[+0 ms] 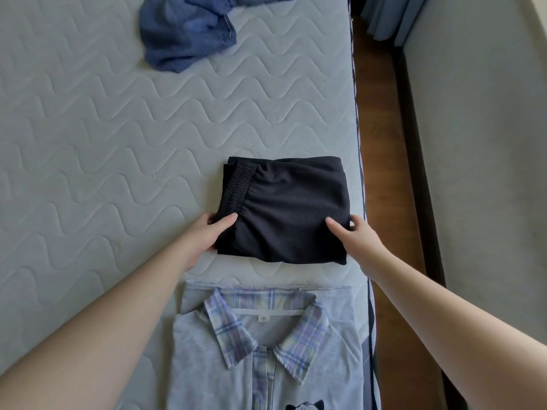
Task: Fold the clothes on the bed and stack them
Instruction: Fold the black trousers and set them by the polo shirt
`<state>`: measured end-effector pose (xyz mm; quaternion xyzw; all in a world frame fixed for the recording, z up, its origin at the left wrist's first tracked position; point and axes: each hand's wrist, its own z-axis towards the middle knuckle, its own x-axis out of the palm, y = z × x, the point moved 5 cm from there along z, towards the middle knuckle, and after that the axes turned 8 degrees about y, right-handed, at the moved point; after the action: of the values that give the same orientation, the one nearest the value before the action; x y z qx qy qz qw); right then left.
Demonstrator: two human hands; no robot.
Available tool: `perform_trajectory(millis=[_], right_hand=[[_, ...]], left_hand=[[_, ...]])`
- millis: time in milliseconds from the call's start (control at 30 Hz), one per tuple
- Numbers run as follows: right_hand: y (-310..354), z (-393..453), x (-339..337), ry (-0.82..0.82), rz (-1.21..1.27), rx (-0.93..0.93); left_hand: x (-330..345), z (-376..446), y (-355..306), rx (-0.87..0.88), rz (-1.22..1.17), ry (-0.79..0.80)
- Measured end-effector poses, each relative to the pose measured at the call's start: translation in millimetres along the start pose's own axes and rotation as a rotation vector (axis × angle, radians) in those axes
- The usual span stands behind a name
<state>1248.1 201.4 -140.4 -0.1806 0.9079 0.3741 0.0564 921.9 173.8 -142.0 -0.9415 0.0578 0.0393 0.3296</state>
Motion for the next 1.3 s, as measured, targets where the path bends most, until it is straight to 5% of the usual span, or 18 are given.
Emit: perform_trajectory(millis=[133, 367, 800, 1100, 1300], right_hand=[[-11, -7, 2, -0.005, -0.244, 0.072], [-20, -18, 2, -0.002, -0.133, 0.094], [-29, -59, -1, -0.118, -0.655, -0.034], [21, -165, 21, -0.052, -1.104, -0.309], [77, -279, 14, -0.074, -1.266, -0.484]], left_hand=[[9, -8, 5, -0.037, 0.021, 0.030], [9, -19, 20, -0.040, -0.040, -0.142], [5, -54, 22, 0.103, 0.566, -0.402], [19, -198, -24, 0.470, 1.266, -0.360], [42, -321, -64, 0.452, 1.312, -0.418]])
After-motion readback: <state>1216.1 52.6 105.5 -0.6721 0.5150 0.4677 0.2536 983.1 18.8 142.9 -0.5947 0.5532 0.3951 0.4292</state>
